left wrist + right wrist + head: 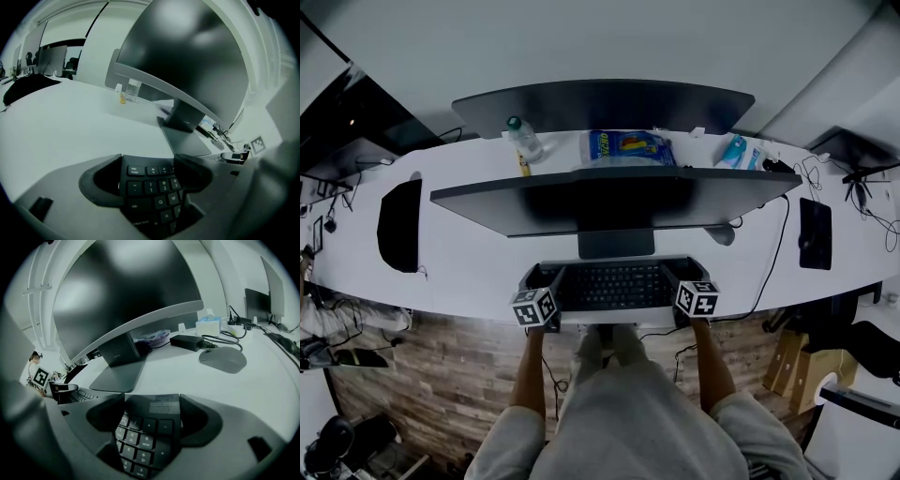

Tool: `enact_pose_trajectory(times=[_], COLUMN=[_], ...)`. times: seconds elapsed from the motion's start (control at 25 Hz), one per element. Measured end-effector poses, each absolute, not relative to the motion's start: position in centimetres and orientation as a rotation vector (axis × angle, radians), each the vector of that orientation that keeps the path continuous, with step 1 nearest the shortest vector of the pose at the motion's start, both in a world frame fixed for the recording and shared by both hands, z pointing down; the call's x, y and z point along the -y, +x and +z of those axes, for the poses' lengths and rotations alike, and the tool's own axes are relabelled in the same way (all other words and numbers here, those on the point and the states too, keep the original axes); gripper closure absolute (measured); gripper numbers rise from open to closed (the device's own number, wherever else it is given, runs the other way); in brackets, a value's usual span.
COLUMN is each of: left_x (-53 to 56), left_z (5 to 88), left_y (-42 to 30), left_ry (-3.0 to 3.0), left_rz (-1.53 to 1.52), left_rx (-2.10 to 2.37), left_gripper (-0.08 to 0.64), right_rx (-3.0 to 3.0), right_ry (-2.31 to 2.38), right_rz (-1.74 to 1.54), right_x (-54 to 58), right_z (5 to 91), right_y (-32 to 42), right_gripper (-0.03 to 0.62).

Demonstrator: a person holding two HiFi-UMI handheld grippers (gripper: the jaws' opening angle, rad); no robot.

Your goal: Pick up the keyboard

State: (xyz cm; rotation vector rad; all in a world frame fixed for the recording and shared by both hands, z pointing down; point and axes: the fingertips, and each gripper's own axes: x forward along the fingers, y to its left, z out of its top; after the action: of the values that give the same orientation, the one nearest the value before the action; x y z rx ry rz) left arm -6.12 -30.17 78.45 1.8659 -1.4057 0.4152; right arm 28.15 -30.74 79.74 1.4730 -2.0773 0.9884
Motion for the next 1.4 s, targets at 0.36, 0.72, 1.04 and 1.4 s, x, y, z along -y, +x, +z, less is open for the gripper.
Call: enact_pose_trajectory(times=[0.36,0.72,1.04,1.4], left_x=[30.2,29.4,29.4,29.1], left_z=[78.5,77.6,74.0,68.3], left_y=[-6.1,-5.4,-5.5,-6.2], left_ry=[1.853,1.862,1.93,2.007], left_rz=[0.419,0.391,0.348,0.252], left_rx=[1.41,1.413,1.447,1.515], left_gripper=[0.235,0.235,0.235,0.235], right_rx=[2.068,2.081,2.136,2.237], right_ry=[1.475,1.498,1.553,1.592], right_rz=[0.989,0.939,0.859,0.714], right_x=[30.7,30.0,29.7,30.0], right_z=[79.7,78.1,74.4,68.4], right_y=[28.0,28.6,28.7,27.9], right_gripper=[0.233,0.233,0.233,0.233])
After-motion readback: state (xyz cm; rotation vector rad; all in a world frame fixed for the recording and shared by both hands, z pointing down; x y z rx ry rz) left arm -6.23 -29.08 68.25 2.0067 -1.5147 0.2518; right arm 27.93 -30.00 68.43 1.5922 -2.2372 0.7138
